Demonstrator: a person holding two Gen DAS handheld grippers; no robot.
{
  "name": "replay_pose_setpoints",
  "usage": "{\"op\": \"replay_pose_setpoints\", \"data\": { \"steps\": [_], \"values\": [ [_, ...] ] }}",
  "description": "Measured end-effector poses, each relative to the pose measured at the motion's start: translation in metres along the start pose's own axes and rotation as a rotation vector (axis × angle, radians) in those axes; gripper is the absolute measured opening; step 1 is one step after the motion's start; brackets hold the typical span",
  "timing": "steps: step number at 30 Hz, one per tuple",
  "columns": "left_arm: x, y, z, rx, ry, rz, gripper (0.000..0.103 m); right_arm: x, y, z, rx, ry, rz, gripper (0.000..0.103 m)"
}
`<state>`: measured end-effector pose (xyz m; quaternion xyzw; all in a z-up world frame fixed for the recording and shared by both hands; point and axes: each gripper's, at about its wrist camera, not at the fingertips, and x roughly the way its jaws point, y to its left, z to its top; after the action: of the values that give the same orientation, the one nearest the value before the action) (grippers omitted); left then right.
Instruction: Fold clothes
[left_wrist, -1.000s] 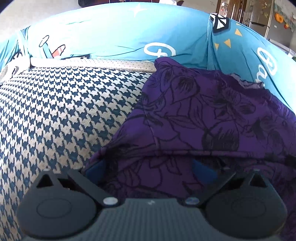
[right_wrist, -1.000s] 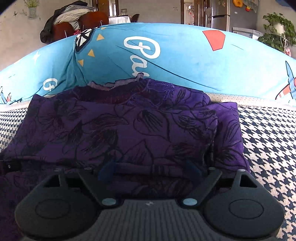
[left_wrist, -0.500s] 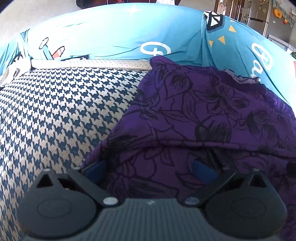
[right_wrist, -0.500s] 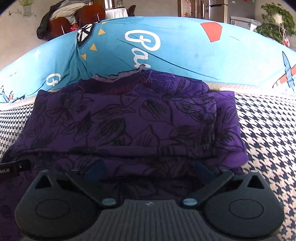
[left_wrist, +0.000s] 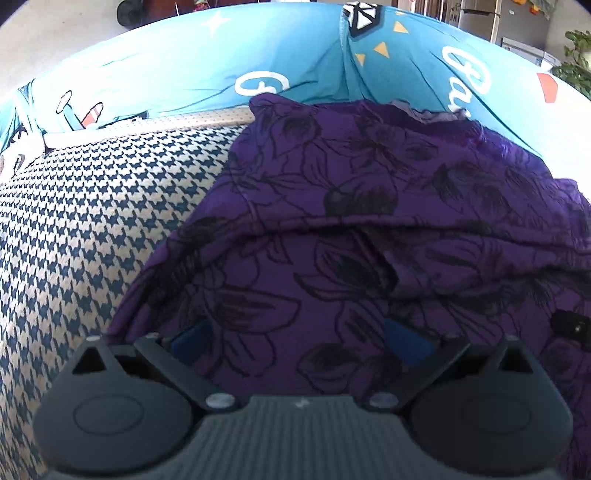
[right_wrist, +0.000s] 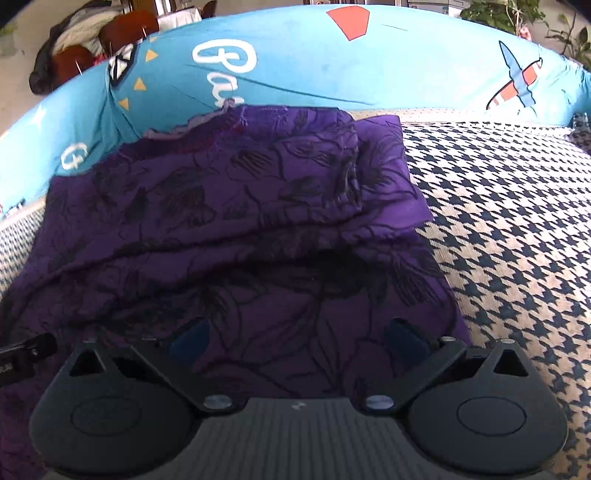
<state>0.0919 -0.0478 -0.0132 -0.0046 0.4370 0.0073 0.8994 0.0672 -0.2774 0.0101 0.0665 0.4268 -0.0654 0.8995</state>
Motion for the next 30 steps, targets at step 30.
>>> {"op": "replay_pose_setpoints", "data": {
  "steps": [30],
  "values": [
    [-0.017,-0.002,-0.043,0.065,-0.043,0.01,0.103,-0.011,0.008,-0.044,-0.128,-0.158,-0.038,0.103]
  ]
}}
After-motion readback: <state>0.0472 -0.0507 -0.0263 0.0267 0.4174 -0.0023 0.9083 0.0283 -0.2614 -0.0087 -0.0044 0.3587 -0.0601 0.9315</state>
